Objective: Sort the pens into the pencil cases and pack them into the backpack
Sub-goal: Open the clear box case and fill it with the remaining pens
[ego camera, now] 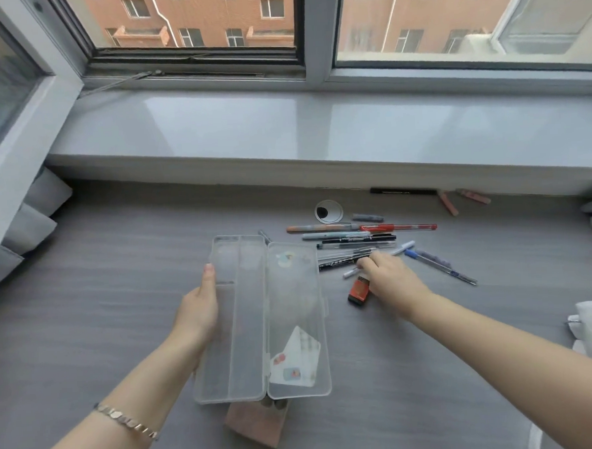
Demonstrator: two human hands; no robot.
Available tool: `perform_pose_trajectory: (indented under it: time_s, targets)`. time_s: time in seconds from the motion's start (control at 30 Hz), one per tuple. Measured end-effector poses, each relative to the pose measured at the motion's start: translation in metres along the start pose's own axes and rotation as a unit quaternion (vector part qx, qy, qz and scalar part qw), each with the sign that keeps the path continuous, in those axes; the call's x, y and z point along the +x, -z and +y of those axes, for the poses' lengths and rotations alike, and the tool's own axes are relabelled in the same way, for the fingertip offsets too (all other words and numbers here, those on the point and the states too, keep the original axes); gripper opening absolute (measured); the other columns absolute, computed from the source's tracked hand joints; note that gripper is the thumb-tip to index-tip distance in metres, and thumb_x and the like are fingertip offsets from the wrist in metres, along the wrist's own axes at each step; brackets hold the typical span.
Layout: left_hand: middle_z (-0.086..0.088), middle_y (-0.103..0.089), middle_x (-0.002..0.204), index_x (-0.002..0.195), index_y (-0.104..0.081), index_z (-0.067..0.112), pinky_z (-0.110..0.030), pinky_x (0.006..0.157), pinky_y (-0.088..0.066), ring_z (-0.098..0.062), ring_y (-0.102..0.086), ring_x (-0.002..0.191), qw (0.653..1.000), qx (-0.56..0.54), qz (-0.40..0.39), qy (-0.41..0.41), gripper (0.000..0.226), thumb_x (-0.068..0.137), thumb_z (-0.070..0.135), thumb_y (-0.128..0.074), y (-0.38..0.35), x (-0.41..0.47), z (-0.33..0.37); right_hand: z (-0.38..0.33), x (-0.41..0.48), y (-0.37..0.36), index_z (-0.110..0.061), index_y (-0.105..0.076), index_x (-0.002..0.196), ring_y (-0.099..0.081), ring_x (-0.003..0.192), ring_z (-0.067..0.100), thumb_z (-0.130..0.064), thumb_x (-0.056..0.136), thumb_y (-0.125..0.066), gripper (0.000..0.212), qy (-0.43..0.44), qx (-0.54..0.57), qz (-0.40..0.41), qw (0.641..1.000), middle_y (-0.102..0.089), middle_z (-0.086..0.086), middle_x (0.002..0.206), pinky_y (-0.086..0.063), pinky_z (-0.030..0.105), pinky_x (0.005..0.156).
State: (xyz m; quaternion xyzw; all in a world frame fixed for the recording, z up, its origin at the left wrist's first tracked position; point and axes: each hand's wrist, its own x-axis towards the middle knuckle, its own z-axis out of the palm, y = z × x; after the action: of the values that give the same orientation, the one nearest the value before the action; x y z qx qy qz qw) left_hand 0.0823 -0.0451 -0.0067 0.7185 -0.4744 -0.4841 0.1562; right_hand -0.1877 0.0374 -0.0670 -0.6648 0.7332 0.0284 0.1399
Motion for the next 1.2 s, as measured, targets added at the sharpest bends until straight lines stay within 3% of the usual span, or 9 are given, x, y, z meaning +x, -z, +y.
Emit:
perform_pose_trajectory:
  time_s: [0.13,0.37,0.43,0.53,0.6,0.73,0.9,1.0,1.2]
  targets:
    - [-0.023,-0.066,0.102,0.071,-0.059,0.011,-0.046,0.092,-0.049,-0.037,-0.062,0.096,1.000,-0.014,-0.024,-0.002,0.061,0.093,0.056,-0.024,-0.004,0.005,-0.001,-0.013,-0.006,0.005,-0.015,-0.039,0.128,-0.050,0.101,0.030,-0.004,0.086,-0.044,0.044,0.030,-0.042,-0.072,0.996,-0.035,0.010,0.126,-0.032,0.031,0.063]
    - [-0.007,-0.061,0.109,0.098,-0.059,0.013,-0.040,0.100,-0.042,-0.030,-0.056,0.111,0.996,-0.046,-0.071,-0.017,0.054,0.095,0.053,-0.023,-0.011,0.001,0.003,-0.009,-0.016,0.002,-0.007,-0.049,0.112,-0.054,0.102,0.030,-0.023,0.092,-0.044,0.026,-0.032,-0.066,-0.091,0.993,-0.044,0.011,0.122,-0.039,0.034,0.064]
    - [-0.007,-0.056,0.120,0.113,-0.056,0.012,-0.037,0.102,-0.036,-0.026,-0.049,0.119,0.995,-0.054,-0.081,-0.026,0.053,0.096,0.050,-0.022,-0.017,-0.006,0.003,-0.011,-0.025,0.019,-0.010,-0.056,0.101,-0.058,0.093,0.027,-0.024,0.087,-0.054,0.021,-0.095,0.063,0.006,0.994,-0.056,0.006,0.101,-0.040,0.031,0.064]
    - [-0.007,-0.051,0.127,0.116,-0.048,0.013,-0.035,0.100,-0.034,-0.023,-0.046,0.117,0.992,-0.064,-0.092,-0.053,0.048,0.096,0.048,-0.022,-0.032,-0.021,0.002,-0.042,-0.046,0.057,-0.012,-0.063,0.083,-0.055,0.066,0.018,-0.019,0.076,-0.070,0.011,-0.165,0.304,0.197,0.917,-0.058,0.000,0.070,-0.041,0.023,0.057]
    - [-0.003,-0.048,0.124,0.116,-0.044,0.014,-0.033,0.097,-0.036,-0.022,-0.046,0.116,0.990,-0.059,-0.117,-0.052,0.044,0.096,0.047,-0.023,-0.045,-0.036,0.004,-0.076,-0.061,0.075,-0.016,-0.065,0.080,-0.050,0.057,0.009,-0.020,0.074,-0.071,0.010,-0.156,0.406,0.196,0.879,-0.060,-0.003,0.065,-0.043,0.018,0.056]
    - [-0.005,-0.050,0.131,0.127,-0.040,0.014,-0.047,0.105,-0.038,-0.027,-0.049,0.121,0.975,-0.116,-0.185,-0.031,0.053,0.093,0.054,-0.028,-0.073,-0.056,0.003,-0.116,-0.079,0.057,-0.013,-0.067,0.084,-0.051,0.064,0.011,-0.026,0.074,-0.069,0.016,-0.139,0.320,0.161,0.923,-0.060,-0.001,0.072,-0.041,0.021,0.063]
    - [-0.004,-0.059,0.092,0.100,-0.044,0.017,-0.048,0.097,-0.045,-0.026,-0.059,0.100,0.964,-0.148,-0.219,-0.019,0.032,0.095,0.046,-0.033,-0.102,-0.076,-0.006,-0.109,-0.086,0.028,-0.010,-0.067,0.077,-0.048,0.077,0.016,-0.020,0.075,-0.062,0.011,-0.124,0.294,0.243,0.916,-0.059,0.006,0.073,-0.038,0.024,0.064]
    - [-0.011,-0.061,0.106,0.109,-0.045,0.016,-0.052,0.098,-0.044,-0.029,-0.059,0.108,0.960,-0.161,-0.227,0.000,0.039,0.094,0.050,-0.034,-0.114,-0.092,-0.008,-0.098,-0.103,0.029,-0.015,-0.067,0.085,-0.052,0.064,0.016,-0.027,0.080,-0.048,0.023,-0.073,0.281,0.204,0.935,-0.056,0.002,0.078,-0.043,0.024,0.057]
    - [-0.005,-0.055,0.078,0.093,-0.044,0.009,-0.027,0.060,-0.044,-0.012,-0.055,0.070,0.969,-0.126,-0.206,-0.057,0.034,0.099,0.039,-0.029,-0.129,-0.118,-0.004,-0.055,-0.138,0.034,-0.021,-0.052,0.120,-0.053,0.093,0.017,-0.015,0.083,-0.054,0.038,0.070,0.233,0.043,0.969,-0.038,-0.006,0.104,-0.049,0.034,0.079]
